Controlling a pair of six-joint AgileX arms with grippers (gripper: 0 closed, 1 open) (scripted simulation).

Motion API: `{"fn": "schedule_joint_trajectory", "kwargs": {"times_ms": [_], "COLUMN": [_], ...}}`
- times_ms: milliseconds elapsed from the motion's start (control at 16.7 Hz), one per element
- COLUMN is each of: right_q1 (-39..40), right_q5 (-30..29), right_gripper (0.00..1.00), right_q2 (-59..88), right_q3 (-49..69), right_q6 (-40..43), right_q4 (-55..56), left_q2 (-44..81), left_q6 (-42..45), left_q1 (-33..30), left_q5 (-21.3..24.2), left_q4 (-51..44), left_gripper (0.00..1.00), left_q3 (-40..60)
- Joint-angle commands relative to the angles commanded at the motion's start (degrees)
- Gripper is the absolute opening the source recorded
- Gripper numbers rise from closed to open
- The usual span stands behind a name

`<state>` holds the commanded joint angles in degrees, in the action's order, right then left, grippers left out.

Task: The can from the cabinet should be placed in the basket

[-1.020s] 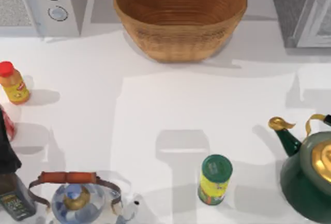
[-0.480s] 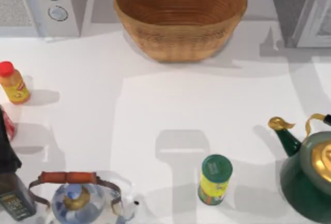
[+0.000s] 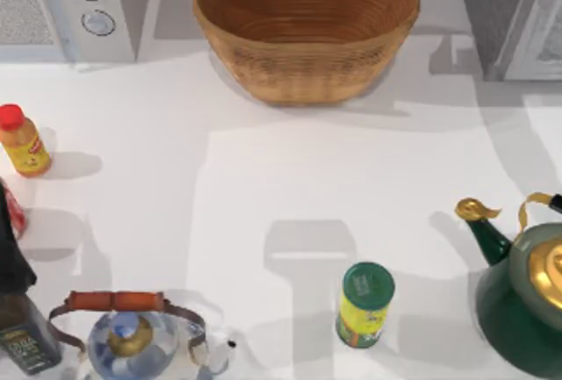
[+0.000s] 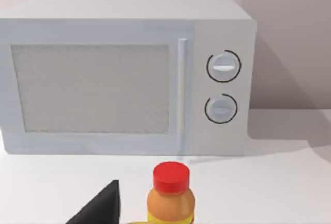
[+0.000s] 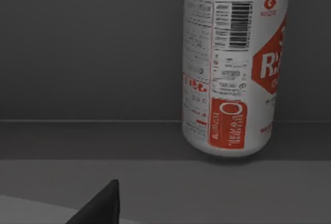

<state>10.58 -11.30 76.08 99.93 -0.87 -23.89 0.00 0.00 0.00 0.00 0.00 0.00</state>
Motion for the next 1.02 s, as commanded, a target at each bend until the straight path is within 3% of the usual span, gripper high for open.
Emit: {"fn": "schedule_joint_trajectory", "kwargs": {"times_ms": [1020], "right_q1": [-4.9], "right_q5": [4.1], "right_gripper": [1.00], "right_q2": [19.3], "right_q3": [16.3], "right_q6": [0.0], "right_q4": [3.5], "left_q2": [0.0], "left_q6": [0.0], "left_q1": [0.0], "left_q5": [0.0], "left_q4": [0.0], "left_gripper": [1.00], "left_q3": [0.0]}}
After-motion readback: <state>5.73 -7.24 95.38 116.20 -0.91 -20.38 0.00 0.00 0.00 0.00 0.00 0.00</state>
